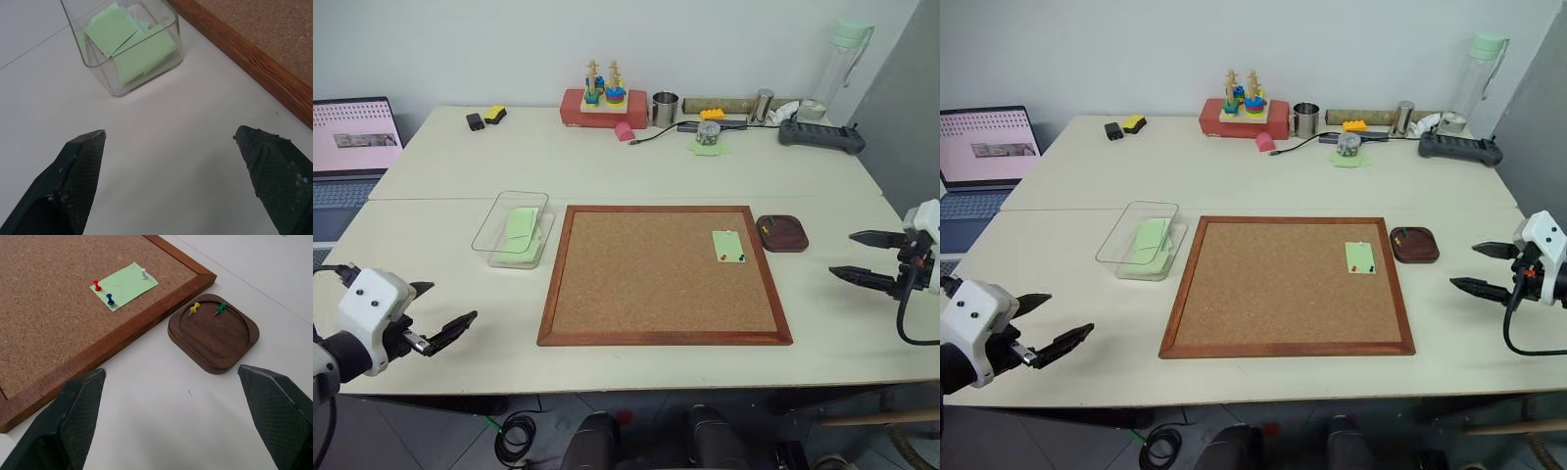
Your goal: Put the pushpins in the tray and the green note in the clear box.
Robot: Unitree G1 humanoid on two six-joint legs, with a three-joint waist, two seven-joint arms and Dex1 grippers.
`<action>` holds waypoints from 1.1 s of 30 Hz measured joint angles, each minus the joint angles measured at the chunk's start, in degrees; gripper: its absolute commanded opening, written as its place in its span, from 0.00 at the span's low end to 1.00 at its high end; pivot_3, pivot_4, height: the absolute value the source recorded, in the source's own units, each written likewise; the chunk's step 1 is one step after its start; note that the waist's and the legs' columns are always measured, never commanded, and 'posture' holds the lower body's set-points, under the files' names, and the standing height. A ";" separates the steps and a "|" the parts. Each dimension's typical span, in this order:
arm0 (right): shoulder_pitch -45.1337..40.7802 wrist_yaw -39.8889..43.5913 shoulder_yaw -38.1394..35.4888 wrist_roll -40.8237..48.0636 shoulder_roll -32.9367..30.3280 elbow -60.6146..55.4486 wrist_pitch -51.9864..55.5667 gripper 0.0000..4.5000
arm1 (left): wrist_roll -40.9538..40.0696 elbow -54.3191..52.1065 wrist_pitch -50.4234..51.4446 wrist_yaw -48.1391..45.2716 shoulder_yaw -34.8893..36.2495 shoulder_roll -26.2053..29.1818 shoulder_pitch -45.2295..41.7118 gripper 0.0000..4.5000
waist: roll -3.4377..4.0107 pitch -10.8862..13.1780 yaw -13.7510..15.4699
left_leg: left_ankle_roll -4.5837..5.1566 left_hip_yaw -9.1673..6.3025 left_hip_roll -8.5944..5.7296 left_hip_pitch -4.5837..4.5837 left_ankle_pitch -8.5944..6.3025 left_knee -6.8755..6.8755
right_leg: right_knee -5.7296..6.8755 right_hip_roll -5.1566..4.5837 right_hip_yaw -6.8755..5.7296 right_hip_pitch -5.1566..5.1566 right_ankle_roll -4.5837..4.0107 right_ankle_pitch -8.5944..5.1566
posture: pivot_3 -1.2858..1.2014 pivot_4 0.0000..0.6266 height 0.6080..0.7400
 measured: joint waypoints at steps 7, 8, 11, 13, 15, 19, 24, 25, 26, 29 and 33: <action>-1.46 0.06 0.04 -0.65 0.27 0.30 -0.03 1.00 | -0.36 -0.47 1.10 -2.01 1.00 0.00 0.17 1.00 | 0.00 0.00 -0.04 | 0.00 0.03 0.00 0.01 0.00 0.00 | 0.01 0.01 0.02 0.00 0.00 0.00 | 0.52 0.24 1.00; -1.65 0.06 0.09 -0.77 0.40 0.32 -0.04 1.00 | -0.35 -0.62 1.38 -2.06 1.00 0.00 0.16 1.00 | 0.00 0.00 -0.03 | 0.00 0.02 0.00 0.01 0.00 0.00 | 0.01 0.01 0.01 0.00 0.00 0.00 | 0.52 0.24 1.00; -1.75 0.05 0.30 -1.53 0.48 0.45 -0.12 1.00 | -0.31 -0.92 2.01 -1.85 1.01 -0.02 0.03 1.00 | 0.00 0.00 -0.03 | 0.00 0.03 0.00 0.01 0.00 0.01 | 0.01 0.01 0.02 0.00 0.00 0.00 | 0.52 0.24 1.00; -1.76 0.05 0.34 -1.73 0.72 0.49 -0.21 1.00 | -0.29 -0.96 2.37 -1.73 1.01 -0.04 -0.06 1.00 | 0.00 0.00 -0.03 | 0.00 0.03 0.00 0.01 0.00 0.01 | 0.01 0.01 0.02 0.00 0.00 0.01 | 0.52 0.24 1.00; -1.81 0.05 0.37 -1.78 0.83 0.51 -0.23 1.00 | -0.28 -0.96 2.43 -1.26 1.03 -0.18 -0.36 1.00 | 0.00 0.00 -0.02 | 0.00 0.02 0.00 0.01 0.00 0.01 | 0.02 0.01 0.02 0.00 0.01 0.01 | 0.52 0.24 1.00; -2.17 0.03 0.38 -1.84 0.92 0.51 -0.28 1.00 | -0.33 -0.92 2.19 -1.03 1.06 -0.69 -1.66 1.00 | 0.00 0.00 -0.03 | 0.00 0.03 0.00 0.01 0.00 0.02 | 0.03 0.01 0.02 0.00 0.01 0.01 | 0.52 0.24 1.00; -2.51 -0.08 0.38 -1.85 1.22 0.63 -0.30 1.00 | -0.36 -0.77 1.52 -1.31 1.07 -1.12 -2.67 1.00 | 0.00 0.00 -0.03 | 0.00 0.04 0.00 0.01 0.00 0.03 | 0.03 0.02 0.03 0.00 0.02 0.01 | 0.52 0.24 1.00; -2.51 -0.08 0.38 -1.85 1.23 0.63 -0.30 1.00 | -0.35 -0.77 1.26 -1.53 1.07 -1.12 -2.57 1.00 | 0.00 0.00 -0.03 | 0.00 0.04 0.00 0.01 0.00 0.03 | 0.03 0.02 0.03 0.00 0.02 0.02 | 0.52 0.24 1.00; -2.52 -0.08 0.38 -1.85 1.24 0.63 -0.30 1.00 | -0.32 -0.77 1.07 -1.87 1.07 -1.12 -2.46 1.00 | 0.00 0.00 -0.03 | 0.00 0.05 0.00 0.01 0.00 0.03 | 0.03 0.02 0.03 0.00 0.02 0.02 | 0.52 0.24 1.00; -2.56 -0.09 0.38 -1.86 1.42 0.63 -0.31 1.00 | -0.30 -0.80 0.92 -2.64 1.07 -1.12 -1.96 1.00 | 0.00 0.00 -0.04 | 0.00 0.05 0.00 0.02 0.00 0.04 | 0.04 0.03 0.04 0.01 0.02 0.02 | 0.52 0.24 1.00; -2.68 -0.14 0.39 -1.87 2.01 0.63 -0.31 1.00 | -0.10 -0.93 0.96 -3.19 1.03 -1.12 -1.36 1.00 | 0.00 0.00 -0.03 | 0.00 0.05 0.00 0.01 0.00 0.05 | 0.05 0.03 0.03 0.00 0.02 0.02 | 0.52 0.24 1.00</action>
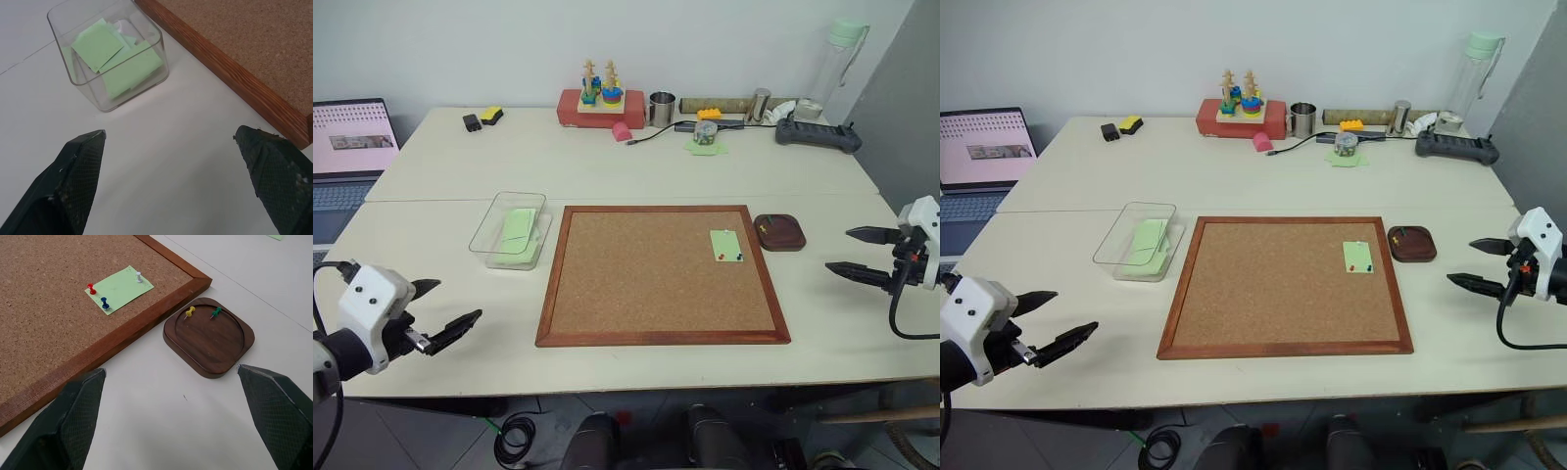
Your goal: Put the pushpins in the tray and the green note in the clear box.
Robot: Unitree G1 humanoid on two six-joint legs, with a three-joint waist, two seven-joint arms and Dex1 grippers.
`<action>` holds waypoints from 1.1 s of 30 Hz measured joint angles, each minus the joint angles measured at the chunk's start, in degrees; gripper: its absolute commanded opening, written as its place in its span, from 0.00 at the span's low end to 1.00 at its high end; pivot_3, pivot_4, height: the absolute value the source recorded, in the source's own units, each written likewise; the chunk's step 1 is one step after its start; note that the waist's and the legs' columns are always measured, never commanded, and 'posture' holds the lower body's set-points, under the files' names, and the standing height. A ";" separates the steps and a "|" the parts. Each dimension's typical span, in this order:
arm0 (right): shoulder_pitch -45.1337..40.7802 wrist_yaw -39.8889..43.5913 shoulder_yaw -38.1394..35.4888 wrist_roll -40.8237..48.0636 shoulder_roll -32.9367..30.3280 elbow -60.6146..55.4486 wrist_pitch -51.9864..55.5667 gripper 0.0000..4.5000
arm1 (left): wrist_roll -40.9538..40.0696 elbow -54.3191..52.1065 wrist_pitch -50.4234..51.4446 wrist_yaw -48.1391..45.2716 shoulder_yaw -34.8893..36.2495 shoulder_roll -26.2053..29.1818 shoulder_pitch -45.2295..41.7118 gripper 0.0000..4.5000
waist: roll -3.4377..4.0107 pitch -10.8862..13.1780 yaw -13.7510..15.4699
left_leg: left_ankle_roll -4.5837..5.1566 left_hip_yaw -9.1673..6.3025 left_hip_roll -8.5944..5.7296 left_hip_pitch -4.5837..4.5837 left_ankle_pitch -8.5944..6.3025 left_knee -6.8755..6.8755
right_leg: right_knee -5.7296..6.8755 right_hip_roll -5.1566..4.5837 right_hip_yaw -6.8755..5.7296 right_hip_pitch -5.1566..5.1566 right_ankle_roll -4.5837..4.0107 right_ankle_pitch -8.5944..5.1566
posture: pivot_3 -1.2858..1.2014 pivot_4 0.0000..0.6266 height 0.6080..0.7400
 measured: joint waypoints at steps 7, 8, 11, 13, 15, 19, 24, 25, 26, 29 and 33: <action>0.00 0.05 0.00 0.04 0.33 -0.18 0.08 1.00 | -1.01 -1.67 0.58 -0.42 -1.10 0.02 -3.34 0.91 | 0.00 0.00 0.01 | 0.00 0.00 0.00 0.00 0.00 0.05 | 0.02 0.01 0.00 0.03 0.03 0.02 | 0.52 0.24 1.00; 0.01 0.06 0.00 0.09 0.36 -0.35 0.24 1.00 | -1.72 -2.28 1.12 -0.52 -1.78 0.08 -4.36 0.87 | 0.00 0.00 0.01 | 0.00 -0.01 0.00 0.00 0.00 0.06 | 0.02 0.01 0.00 0.03 0.03 0.02 | 0.52 0.24 1.00; 0.09 0.07 -0.04 0.24 0.60 -1.65 1.08 1.00 | -3.93 -5.53 3.31 -0.66 -6.27 0.70 -8.74 0.73 | 0.00 0.00 0.14 | 0.00 -0.04 -0.02 0.00 0.00 0.12 | 0.04 0.02 0.00 0.07 0.11 0.07 | 0.52 0.24 1.00; 0.49 0.06 -0.18 0.60 0.80 -3.87 1.97 1.00 | -5.46 -8.17 4.75 -0.34 -11.07 0.87 -13.31 0.65 | 0.01 0.00 0.17 | 0.00 -0.05 -0.04 0.00 0.00 0.14 | 0.04 0.02 0.01 0.09 0.20 0.13 | 0.52 0.24 1.00; 1.13 -0.02 -0.25 1.43 1.24 -6.72 3.22 1.00 | -6.66 -10.21 5.82 1.02 -15.76 -0.52 -18.68 0.55 | 0.01 0.00 0.18 | 0.00 -0.06 -0.05 0.00 0.01 0.15 | 0.04 0.04 0.01 0.11 0.42 0.25 | 0.52 0.24 1.00; 2.89 -1.55 -0.77 3.86 3.33 -13.20 6.69 1.00 | -7.55 -11.59 7.64 4.42 -25.06 -6.18 -26.93 0.39 | 0.00 0.00 0.05 | 0.00 -0.11 -0.07 0.01 0.01 0.15 | 0.05 0.06 0.02 0.14 0.50 0.30 | 0.52 0.24 1.00; 3.54 -5.29 -0.62 6.32 7.03 -19.91 10.70 1.00 | -2.41 -6.99 5.15 6.56 -35.66 -12.30 -31.52 0.19 | 0.05 -0.03 0.00 | 0.00 -0.15 -0.20 0.09 0.01 0.16 | 0.08 0.12 0.05 0.21 0.51 0.31 | 0.52 0.24 1.00; 3.51 -6.00 -0.51 6.80 7.69 -20.87 11.39 1.00 | -1.92 -5.53 4.99 7.24 -36.88 -13.93 -32.15 0.14 | 0.04 -0.02 0.04 | 0.00 -0.19 -0.20 0.07 0.01 0.18 | 0.08 0.13 0.04 0.21 0.53 0.32 | 0.52 0.24 1.00; 3.42 -6.56 -0.28 6.94 8.14 -21.39 11.82 1.00 | -1.44 -4.37 4.68 7.60 -37.88 -15.00 -32.62 0.11 | 0.02 -0.02 0.06 | 0.00 -0.21 -0.21 0.05 0.01 0.20 | 0.07 0.12 0.04 0.21 0.55 0.33 | 0.52 0.24 1.00; -0.09 -10.31 2.45 6.09 12.69 -20.68 12.34 1.00 | 2.35 3.17 0.30 7.53 -42.38 -19.03 -36.36 0.01 | 0.02 -0.03 -0.01 | 0.00 -0.13 -0.38 0.11 0.03 0.24 | 0.04 0.14 0.08 0.27 0.55 0.43 | 0.52 0.24 1.00; -5.73 -16.52 8.15 0.48 17.77 -15.32 11.64 1.00 | 6.43 12.99 -6.36 6.79 -45.98 -23.05 -38.23 0.01 | 0.03 -0.04 -0.04 | 0.00 -0.14 -0.38 0.10 0.03 0.22 | 0.05 0.16 0.08 0.21 0.28 0.59 | 0.52 0.24 1.00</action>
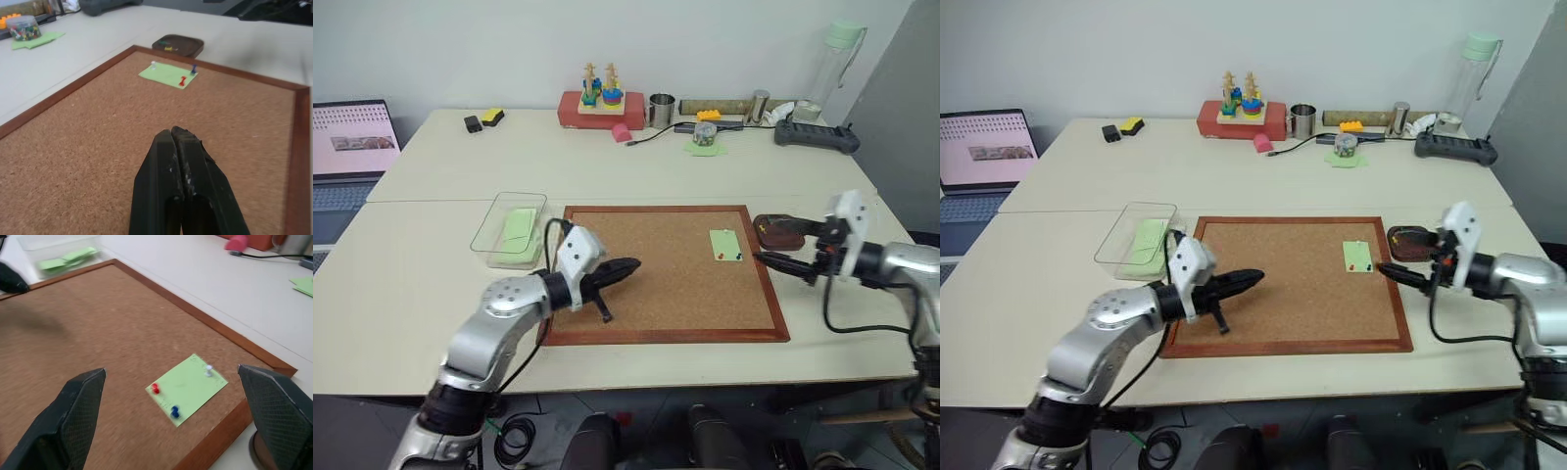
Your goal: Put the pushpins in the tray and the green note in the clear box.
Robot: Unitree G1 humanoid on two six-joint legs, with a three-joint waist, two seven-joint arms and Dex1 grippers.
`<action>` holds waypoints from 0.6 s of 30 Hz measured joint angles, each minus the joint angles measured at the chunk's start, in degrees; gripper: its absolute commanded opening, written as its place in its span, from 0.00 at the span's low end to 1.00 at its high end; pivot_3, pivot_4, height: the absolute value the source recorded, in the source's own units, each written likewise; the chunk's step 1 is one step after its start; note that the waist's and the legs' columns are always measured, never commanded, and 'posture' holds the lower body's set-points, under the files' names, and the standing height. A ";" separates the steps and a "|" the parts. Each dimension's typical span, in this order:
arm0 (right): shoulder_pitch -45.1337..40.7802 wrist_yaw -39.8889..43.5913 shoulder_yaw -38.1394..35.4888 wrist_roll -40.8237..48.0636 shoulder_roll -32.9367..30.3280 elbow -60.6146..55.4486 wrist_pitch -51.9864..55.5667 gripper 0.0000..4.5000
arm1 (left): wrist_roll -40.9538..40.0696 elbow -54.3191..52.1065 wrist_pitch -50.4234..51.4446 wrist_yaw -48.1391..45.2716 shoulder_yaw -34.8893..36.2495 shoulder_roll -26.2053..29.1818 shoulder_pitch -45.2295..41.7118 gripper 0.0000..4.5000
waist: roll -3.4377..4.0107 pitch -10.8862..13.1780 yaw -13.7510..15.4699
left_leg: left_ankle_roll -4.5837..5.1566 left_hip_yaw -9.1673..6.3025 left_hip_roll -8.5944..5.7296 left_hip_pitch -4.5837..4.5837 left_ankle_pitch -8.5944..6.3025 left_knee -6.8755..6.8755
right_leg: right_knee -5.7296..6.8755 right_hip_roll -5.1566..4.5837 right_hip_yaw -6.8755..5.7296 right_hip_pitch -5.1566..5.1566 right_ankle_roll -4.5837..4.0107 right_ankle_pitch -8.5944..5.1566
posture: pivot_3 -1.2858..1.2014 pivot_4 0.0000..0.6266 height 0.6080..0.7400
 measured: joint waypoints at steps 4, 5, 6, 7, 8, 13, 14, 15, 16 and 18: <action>-6.46 -4.47 2.75 -4.93 4.45 9.90 -2.90 1.00 | 1.96 9.21 -5.18 -0.18 -0.30 -3.97 -0.76 0.01 | 0.00 0.00 0.12 | 0.00 -0.04 -0.01 -0.16 0.00 -0.02 | -0.01 -0.02 -0.01 -0.12 -0.03 0.02 | 0.52 0.24 1.00; -7.34 -4.82 3.31 -5.29 5.36 11.17 -3.47 1.00 | 2.29 10.58 -6.31 -0.36 -0.61 -4.79 -0.87 0.01 | 0.00 0.00 0.15 | 0.00 -0.09 0.00 -0.23 0.00 -0.02 | -0.01 -0.03 -0.03 -0.18 -0.02 0.02 | 0.52 0.24 1.00; -8.77 -5.08 4.24 -6.10 6.42 13.39 -4.25 1.00 | 2.87 12.76 -7.58 -0.63 -0.71 -5.53 -1.18 0.01 | -0.01 0.00 0.15 | 0.00 -0.09 -0.01 -0.22 0.00 -0.02 | -0.01 -0.03 -0.04 -0.16 -0.03 0.03 | 0.52 0.24 1.00; -9.90 -5.40 4.84 -6.97 7.29 15.32 -4.87 1.00 | 3.26 14.69 -8.46 -0.68 -0.70 -6.16 -1.51 0.01 | -0.01 0.00 0.15 | 0.00 -0.09 -0.01 -0.23 0.00 -0.03 | -0.01 -0.04 -0.04 -0.18 -0.02 0.04 | 0.52 0.24 1.00; -10.83 -5.82 5.19 -7.59 8.07 17.47 -5.62 1.00 | 3.78 16.27 -9.63 -0.81 -0.67 -6.55 -1.94 0.01 | -0.01 0.00 0.15 | 0.00 -0.11 -0.02 -0.22 0.00 -0.03 | -0.01 -0.04 -0.06 -0.16 -0.01 0.04 | 0.52 0.24 1.00; -14.62 -7.01 6.09 -10.37 10.24 26.70 -9.62 1.00 | 5.73 19.37 -12.18 -1.08 -0.71 -7.26 -3.59 0.01 | 0.01 -0.02 0.23 | 0.01 -0.11 -0.03 -0.16 0.01 0.01 | 0.01 -0.05 -0.03 -0.09 0.02 0.06 | 0.52 0.24 1.00; -15.16 -7.06 6.08 -10.70 10.34 28.27 -10.52 1.00 | 5.87 19.45 -12.25 -1.11 -0.71 -7.28 -3.60 0.01 | 0.01 -0.02 0.22 | 0.01 -0.11 -0.03 -0.14 0.01 0.02 | 0.02 -0.05 -0.04 -0.06 0.02 0.06 | 0.52 0.24 1.00; -15.57 -7.03 6.07 -11.17 10.38 29.48 -11.20 1.00 | 5.98 19.50 -12.25 -1.11 -0.70 -7.28 -3.63 0.01 | 0.02 -0.02 0.21 | 0.01 -0.11 -0.03 -0.12 0.01 0.02 | 0.02 -0.05 -0.03 -0.05 0.02 0.06 | 0.52 0.24 1.00; -15.95 -7.03 6.03 -11.44 10.43 30.79 -11.85 0.96 | 6.13 19.55 -12.25 -1.12 -0.70 -7.27 -3.69 0.00 | 0.02 -0.02 0.19 | 0.02 -0.11 -0.02 -0.10 0.01 0.01 | 0.03 -0.05 -0.03 -0.04 0.02 0.06 | 0.52 0.24 1.00; -16.15 -6.92 6.00 -11.59 10.60 32.48 -12.94 0.90 | 6.30 19.55 -12.23 -1.10 -0.70 -7.28 -3.70 0.00 | 0.03 -0.02 0.16 | 0.02 -0.11 -0.02 -0.09 0.01 0.01 | 0.04 -0.04 -0.03 -0.03 0.02 0.06 | 0.52 0.24 1.00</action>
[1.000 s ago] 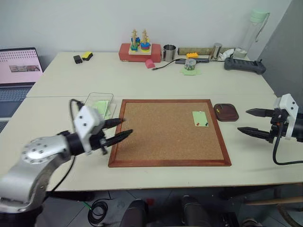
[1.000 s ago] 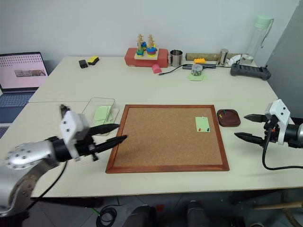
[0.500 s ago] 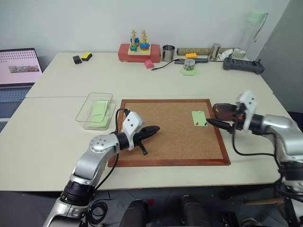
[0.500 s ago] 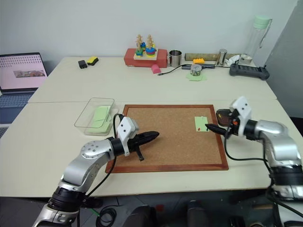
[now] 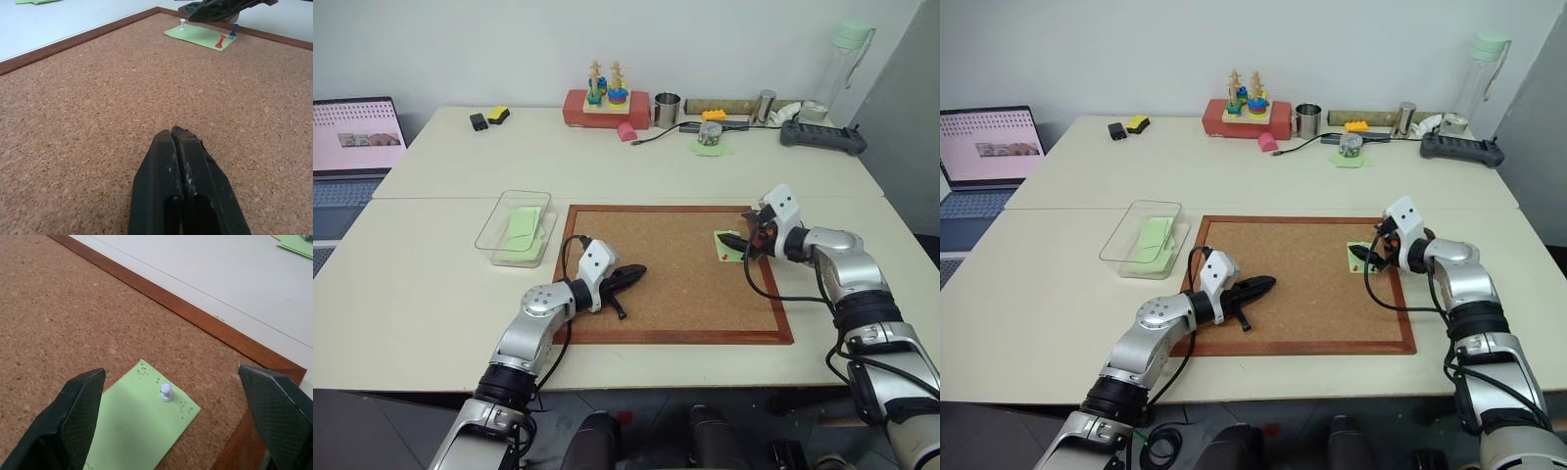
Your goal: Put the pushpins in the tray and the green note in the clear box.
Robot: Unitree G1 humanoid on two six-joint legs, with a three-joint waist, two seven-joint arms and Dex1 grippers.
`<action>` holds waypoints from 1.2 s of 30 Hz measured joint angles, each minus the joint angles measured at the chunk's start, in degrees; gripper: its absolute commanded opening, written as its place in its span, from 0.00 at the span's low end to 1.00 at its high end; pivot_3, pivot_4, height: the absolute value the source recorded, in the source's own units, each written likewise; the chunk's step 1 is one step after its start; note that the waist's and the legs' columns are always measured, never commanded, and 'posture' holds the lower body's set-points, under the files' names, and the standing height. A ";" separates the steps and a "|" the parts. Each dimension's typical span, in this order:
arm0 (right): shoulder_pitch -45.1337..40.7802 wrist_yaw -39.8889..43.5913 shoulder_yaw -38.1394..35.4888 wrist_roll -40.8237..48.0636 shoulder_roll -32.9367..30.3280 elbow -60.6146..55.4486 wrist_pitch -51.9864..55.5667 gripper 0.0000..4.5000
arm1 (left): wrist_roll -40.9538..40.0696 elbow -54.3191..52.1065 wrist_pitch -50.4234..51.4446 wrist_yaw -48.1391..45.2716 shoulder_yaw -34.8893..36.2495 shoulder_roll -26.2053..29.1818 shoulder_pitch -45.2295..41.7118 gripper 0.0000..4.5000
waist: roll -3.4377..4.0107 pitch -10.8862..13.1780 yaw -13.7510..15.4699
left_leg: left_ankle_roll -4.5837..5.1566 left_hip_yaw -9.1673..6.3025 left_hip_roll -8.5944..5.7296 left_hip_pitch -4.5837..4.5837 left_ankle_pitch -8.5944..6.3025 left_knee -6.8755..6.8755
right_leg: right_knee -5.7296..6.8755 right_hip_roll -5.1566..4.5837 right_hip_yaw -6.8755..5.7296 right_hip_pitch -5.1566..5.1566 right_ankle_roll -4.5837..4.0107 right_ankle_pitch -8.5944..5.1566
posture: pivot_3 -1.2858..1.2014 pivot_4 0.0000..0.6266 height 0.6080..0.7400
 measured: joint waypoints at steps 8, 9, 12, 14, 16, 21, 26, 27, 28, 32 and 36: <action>-0.90 0.74 -0.03 -0.09 1.21 4.56 -3.21 0.48 | 0.92 -0.05 0.07 0.16 0.10 -0.36 0.01 0.00 | 0.02 -0.01 0.00 | 0.01 -0.01 0.00 0.04 0.01 0.00 | 0.01 0.00 0.00 0.04 0.01 0.00 | 0.52 0.24 1.00; -1.23 0.78 -0.03 -0.13 1.34 5.01 -3.54 0.41 | 1.00 -0.06 0.08 0.16 0.12 -0.41 0.01 0.00 | 0.02 -0.01 0.00 | 0.01 -0.01 0.00 0.04 0.01 0.00 | 0.01 0.00 0.00 0.04 0.01 0.00 | 0.52 0.24 1.00; -2.09 0.78 -0.04 -0.24 1.61 5.89 -4.54 0.28 | 1.15 -0.10 0.13 0.16 0.13 -0.50 0.01 0.00 | 0.03 -0.02 0.02 | 0.01 -0.02 0.00 0.04 0.01 0.00 | 0.00 -0.01 0.00 0.05 0.01 0.01 | 0.52 0.24 1.00; -2.39 0.79 -0.04 -0.43 1.69 6.84 -4.99 0.18 | 1.25 -0.12 0.17 0.19 0.15 -0.62 0.01 0.00 | 0.03 -0.02 0.04 | 0.01 -0.02 0.00 0.04 0.01 0.00 | 0.00 -0.01 0.00 0.06 0.01 0.01 | 0.52 0.24 1.00; -2.38 0.80 -0.03 -0.72 1.73 7.66 -5.23 0.10 | 1.32 -0.13 0.23 0.21 0.22 -0.71 0.01 0.00 | 0.03 -0.02 0.05 | 0.01 -0.02 0.00 0.04 0.01 0.00 | 0.00 -0.02 0.00 0.06 0.01 0.01 | 0.52 0.24 1.00; -2.43 1.21 -0.04 -1.47 1.77 8.41 -6.16 0.00 | 1.78 -0.15 0.38 0.25 0.43 -0.99 0.02 0.00 | 0.05 -0.03 0.05 | 0.01 -0.03 0.00 0.04 0.01 0.00 | 0.00 -0.02 0.00 0.07 0.02 0.01 | 0.52 0.24 1.00; -2.45 1.67 -0.14 -1.66 1.80 8.39 -6.23 0.00 | 1.99 -0.29 0.46 0.25 0.47 -1.03 0.10 0.00 | 0.05 -0.03 0.05 | 0.02 -0.03 0.00 0.05 0.01 0.00 | 0.00 -0.03 0.00 0.07 0.02 0.01 | 0.52 0.24 1.00; -2.45 1.80 -0.22 -1.65 1.81 8.36 -6.17 0.00 | 2.00 -0.34 0.47 0.26 0.48 -1.03 0.13 0.00 | 0.06 -0.03 0.05 | 0.02 -0.03 0.00 0.05 0.01 0.00 | 0.00 -0.03 0.00 0.07 0.02 0.01 | 0.52 0.24 1.00; -2.44 1.95 -0.32 -1.63 1.80 8.26 -6.05 0.00 | 2.03 -0.38 0.48 0.28 0.50 -1.06 0.18 0.00 | 0.06 -0.03 0.05 | 0.02 -0.03 0.00 0.05 0.01 0.00 | 0.00 -0.03 0.00 0.07 0.02 0.01 | 0.52 0.24 1.00; -2.27 2.65 -1.23 -1.12 1.79 7.03 -4.77 0.00 | 2.13 -0.63 0.74 0.71 0.60 -1.19 0.31 0.00 | 0.06 -0.04 0.03 | 0.01 -0.04 0.01 0.05 0.01 -0.02 | -0.01 -0.03 0.00 0.07 0.02 0.01 | 0.52 0.24 1.00; -2.16 4.19 -1.76 0.13 1.52 3.63 -3.30 0.00 | 2.72 -0.60 1.33 1.96 0.74 -1.64 0.29 0.00 | 0.09 -0.05 -0.02 | 0.02 -0.03 0.01 0.09 0.02 0.00 | 0.01 -0.03 0.00 0.09 0.02 0.01 | 0.52 0.24 1.00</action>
